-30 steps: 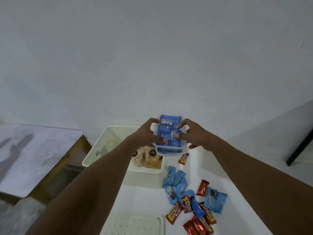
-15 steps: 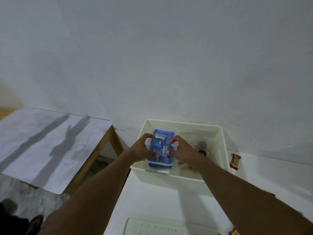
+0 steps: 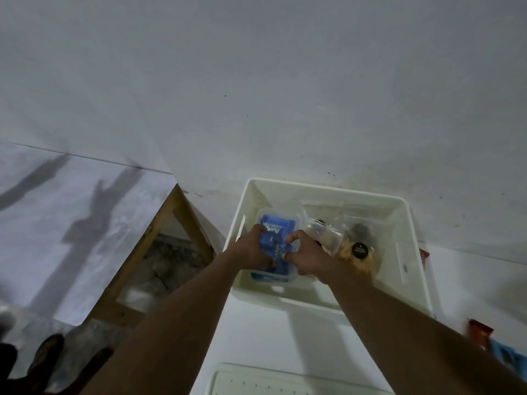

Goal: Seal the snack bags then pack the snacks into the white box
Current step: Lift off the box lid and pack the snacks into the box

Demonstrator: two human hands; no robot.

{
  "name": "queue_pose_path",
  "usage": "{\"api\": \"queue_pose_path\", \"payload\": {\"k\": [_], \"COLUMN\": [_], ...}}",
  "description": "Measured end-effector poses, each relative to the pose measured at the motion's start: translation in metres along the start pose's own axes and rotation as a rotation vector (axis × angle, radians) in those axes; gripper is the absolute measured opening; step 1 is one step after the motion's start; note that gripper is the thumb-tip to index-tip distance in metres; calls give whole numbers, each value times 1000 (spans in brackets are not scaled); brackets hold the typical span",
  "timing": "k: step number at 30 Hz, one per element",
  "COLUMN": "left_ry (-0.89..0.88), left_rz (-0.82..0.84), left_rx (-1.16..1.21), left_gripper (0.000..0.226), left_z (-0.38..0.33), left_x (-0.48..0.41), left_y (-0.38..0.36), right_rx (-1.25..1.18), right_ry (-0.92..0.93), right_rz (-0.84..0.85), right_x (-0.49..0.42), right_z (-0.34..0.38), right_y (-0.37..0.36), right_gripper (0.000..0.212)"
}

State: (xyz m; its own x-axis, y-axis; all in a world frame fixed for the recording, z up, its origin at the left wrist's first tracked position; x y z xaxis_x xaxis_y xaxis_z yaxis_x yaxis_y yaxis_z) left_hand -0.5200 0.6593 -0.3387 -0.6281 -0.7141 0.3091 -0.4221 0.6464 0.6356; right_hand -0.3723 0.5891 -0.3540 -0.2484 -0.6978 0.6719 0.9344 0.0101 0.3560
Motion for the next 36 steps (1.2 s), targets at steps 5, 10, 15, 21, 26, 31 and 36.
{"api": "queue_pose_path", "payload": {"k": [5, 10, 15, 21, 26, 31, 36], "left_ry": [5, 9, -228, -574, -697, -544, -371], "left_rz": [-5, -175, -282, -437, -336, -92, 30], "left_rx": [-40, -193, -188, -214, -262, -492, -645], "left_gripper": [74, 74, 58, 25, 25, 62, 72], "left_z": [-14, -61, -153, -251, -276, -220, -180], "left_x": [6, 19, 40, 83, 105, 91, 67], "left_y": [1, -6, -55, -145, -249, -348, -385], "right_rx": [118, 75, -16, 17, 298, 682, 809], "right_ry": [86, 207, 274, 237, 121, -17, 67], "right_rz": [-56, -223, -477, -583, -591, -347, -326], "right_x": [22, 74, 144, 189, 195, 173, 150], "right_z": [4, -6, -53, -166, -286, -385, -419], "right_y": [12, 65, 142, 214, 239, 218, 202], "right_gripper": [26, 17, 19, 12, 46, 112, 112]}}
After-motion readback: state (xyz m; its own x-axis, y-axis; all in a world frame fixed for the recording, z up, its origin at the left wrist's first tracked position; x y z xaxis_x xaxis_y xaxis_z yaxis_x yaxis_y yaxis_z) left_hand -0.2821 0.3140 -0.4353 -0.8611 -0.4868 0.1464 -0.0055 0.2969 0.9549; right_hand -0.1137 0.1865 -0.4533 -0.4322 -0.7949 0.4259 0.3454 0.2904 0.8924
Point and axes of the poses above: each hand's wrist, its own x-axis away from the middle knuckle, its own y-axis out of the back of the hand, z = x × y, the point moved 5 cm from there along -x, towards the middle knuckle, and after that the axes turned 12 degrees about -y, right-handed, at the moved point
